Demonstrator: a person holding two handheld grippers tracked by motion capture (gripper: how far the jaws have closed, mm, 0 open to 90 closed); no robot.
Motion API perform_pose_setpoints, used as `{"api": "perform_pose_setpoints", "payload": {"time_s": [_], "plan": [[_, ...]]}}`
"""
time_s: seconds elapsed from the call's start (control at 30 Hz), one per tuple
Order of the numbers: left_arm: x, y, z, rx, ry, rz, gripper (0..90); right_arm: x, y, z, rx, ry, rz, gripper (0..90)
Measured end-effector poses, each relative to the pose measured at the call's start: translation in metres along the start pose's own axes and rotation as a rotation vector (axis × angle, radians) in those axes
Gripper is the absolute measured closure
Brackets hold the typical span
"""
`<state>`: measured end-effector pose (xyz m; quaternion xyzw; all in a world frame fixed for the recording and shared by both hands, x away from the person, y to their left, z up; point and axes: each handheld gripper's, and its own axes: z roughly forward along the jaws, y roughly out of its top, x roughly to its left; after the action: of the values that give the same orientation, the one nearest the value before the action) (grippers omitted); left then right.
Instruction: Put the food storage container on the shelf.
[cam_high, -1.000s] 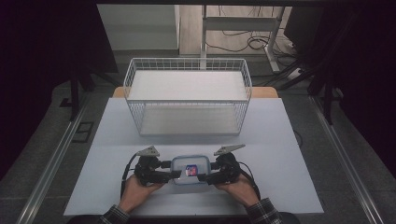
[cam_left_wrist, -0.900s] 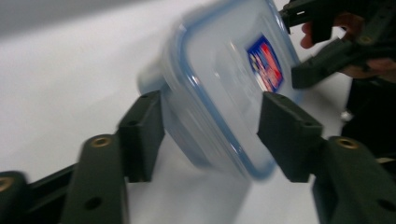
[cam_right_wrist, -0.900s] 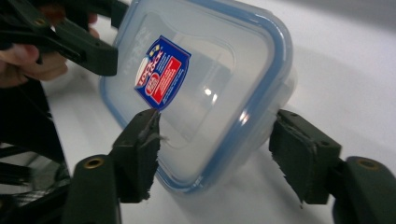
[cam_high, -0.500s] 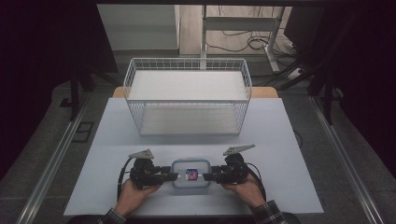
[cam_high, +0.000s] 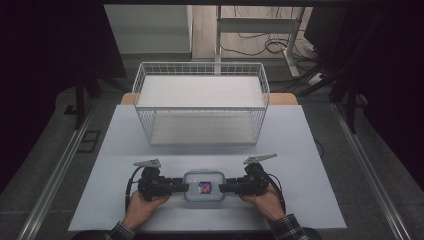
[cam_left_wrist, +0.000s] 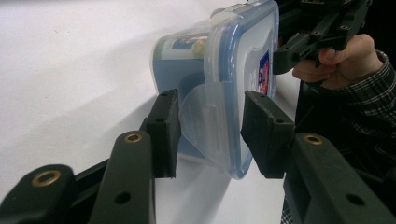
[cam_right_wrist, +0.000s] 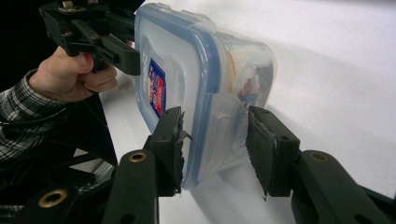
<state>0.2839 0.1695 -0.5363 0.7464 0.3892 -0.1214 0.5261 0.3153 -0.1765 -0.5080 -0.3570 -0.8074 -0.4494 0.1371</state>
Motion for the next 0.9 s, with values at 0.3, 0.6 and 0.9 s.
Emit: {"api": "perform_pose_setpoints", "payload": {"time_s": [0.3, 0.6, 0.9], "plan": [[0.003, 0.006, -0.006, -0.032, -0.033, -0.034, 58.0, 0.0, 0.003, -0.005, -0.039, 0.028, 0.019, 58.9], [-0.003, 0.022, -0.014, -0.057, -0.016, -0.016, 57.6, 0.008, 0.016, -0.009, -0.067, 0.013, 0.001, 58.9], [-0.013, 0.046, -0.027, -0.08, 0.007, 0.016, 57.5, 0.016, 0.038, -0.019, -0.104, 0.015, -0.032, 59.0]]}}
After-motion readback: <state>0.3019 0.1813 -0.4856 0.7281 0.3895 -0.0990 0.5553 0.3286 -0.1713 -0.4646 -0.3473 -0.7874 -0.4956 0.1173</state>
